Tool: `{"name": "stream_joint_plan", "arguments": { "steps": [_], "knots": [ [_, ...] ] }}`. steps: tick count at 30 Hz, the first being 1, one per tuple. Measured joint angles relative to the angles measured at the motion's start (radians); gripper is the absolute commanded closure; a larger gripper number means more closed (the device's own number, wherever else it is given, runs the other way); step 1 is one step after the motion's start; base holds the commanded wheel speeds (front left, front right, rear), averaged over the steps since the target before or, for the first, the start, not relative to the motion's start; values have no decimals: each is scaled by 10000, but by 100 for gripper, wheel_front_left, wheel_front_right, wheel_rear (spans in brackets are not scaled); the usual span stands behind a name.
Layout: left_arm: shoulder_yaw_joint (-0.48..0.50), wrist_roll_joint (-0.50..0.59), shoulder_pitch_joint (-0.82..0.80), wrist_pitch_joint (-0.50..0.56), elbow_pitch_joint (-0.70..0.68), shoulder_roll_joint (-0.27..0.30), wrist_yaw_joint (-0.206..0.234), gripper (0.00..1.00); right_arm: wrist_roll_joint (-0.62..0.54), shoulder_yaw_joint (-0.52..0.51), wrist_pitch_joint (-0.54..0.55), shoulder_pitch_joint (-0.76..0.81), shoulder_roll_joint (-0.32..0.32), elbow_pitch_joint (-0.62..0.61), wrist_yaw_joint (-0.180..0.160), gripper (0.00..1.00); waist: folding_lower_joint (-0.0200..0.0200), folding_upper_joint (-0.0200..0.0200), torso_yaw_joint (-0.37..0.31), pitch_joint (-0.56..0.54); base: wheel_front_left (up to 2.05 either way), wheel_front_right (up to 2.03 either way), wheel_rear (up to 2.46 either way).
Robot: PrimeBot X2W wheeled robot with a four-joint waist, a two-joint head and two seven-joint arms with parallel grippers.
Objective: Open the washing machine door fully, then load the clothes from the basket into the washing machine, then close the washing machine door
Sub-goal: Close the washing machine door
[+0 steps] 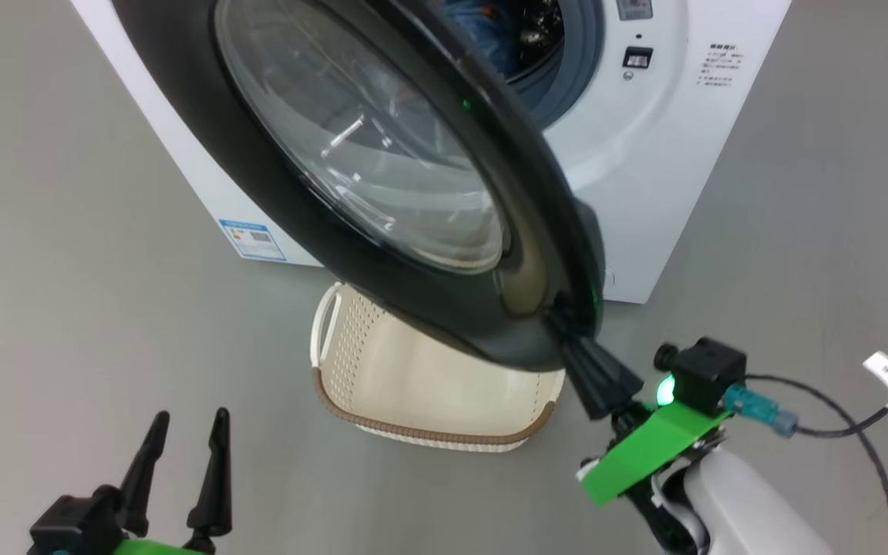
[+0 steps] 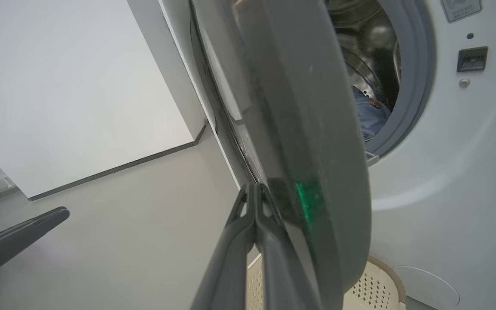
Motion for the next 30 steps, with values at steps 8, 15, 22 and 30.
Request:
{"name": "stream_joint_plan", "arguments": {
  "steps": [8, 15, 22, 30],
  "knots": [
    [-272, 0, -477, 0, -142, -81, 0, 0, -203, -1404, 0, -897, 58, -8, 0, 100, 0, 0, 48, 495, 0, 0, 0],
    [-564, -13, -904, 0, -240, -207, 0, 0, -341, -2209, -2, -1880, -81, 213, 0, 100, 0, 0, 205, 921, 0, 0, 0],
    [-779, -88, -1351, 0, -341, -286, 0, 0, -368, -2980, -4, -3012, -221, 621, 0, 100, 0, 0, 508, 1403, 0, 0, 0],
    [-909, -105, -1844, 0, -447, -424, 0, 0, -458, -3793, -4, -4403, -449, 1227, 0, 100, 0, 0, 841, 1978, 0, 0, 0]
  ]
}}
